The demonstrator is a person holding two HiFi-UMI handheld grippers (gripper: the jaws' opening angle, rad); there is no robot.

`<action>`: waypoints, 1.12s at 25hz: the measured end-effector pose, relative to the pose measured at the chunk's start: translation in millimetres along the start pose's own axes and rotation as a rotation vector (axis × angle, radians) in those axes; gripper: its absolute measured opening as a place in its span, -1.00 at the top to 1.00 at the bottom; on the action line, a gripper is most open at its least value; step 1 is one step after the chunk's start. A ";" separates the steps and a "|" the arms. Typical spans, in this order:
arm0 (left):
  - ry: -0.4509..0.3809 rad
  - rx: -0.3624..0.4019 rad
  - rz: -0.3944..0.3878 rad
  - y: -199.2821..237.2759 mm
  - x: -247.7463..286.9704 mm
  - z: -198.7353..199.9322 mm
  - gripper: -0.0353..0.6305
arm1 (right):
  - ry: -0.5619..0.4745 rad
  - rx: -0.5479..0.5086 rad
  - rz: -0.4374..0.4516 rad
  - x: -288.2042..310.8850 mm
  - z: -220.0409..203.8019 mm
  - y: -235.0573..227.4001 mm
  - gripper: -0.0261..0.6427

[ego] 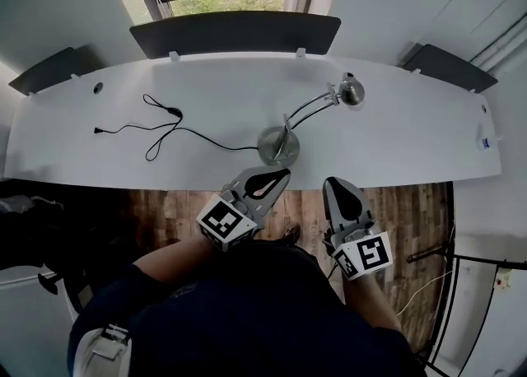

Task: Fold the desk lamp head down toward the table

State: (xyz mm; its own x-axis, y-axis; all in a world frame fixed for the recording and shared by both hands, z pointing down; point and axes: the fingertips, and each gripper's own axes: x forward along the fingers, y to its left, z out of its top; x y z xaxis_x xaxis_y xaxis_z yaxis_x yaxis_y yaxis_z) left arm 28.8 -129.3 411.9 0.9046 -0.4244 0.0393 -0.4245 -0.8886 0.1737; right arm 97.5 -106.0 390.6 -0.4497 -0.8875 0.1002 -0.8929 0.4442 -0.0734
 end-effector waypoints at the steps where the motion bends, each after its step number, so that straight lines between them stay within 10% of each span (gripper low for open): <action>1: 0.014 0.011 0.009 5.8 4.1 -5.3 0.88 | 0.007 -0.014 0.006 4.0 0.0 -4.8 0.89; 17: 0.165 0.031 0.159 102.8 55.9 -95.3 0.69 | 0.184 -0.376 -0.023 70.7 -7.7 -61.5 0.65; 28: 0.172 0.042 0.159 123.3 84.3 -115.0 0.48 | 0.339 -0.997 -0.120 103.9 -0.7 -88.5 0.52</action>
State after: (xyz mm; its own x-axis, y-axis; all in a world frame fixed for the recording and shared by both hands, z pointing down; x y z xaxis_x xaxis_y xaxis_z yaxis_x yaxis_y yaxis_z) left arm 57.1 -254.7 549.9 0.8181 -0.5268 0.2307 -0.5599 -0.8211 0.1107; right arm 129.8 -237.5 408.2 -0.2024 -0.9198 0.3361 -0.4755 0.3924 0.7874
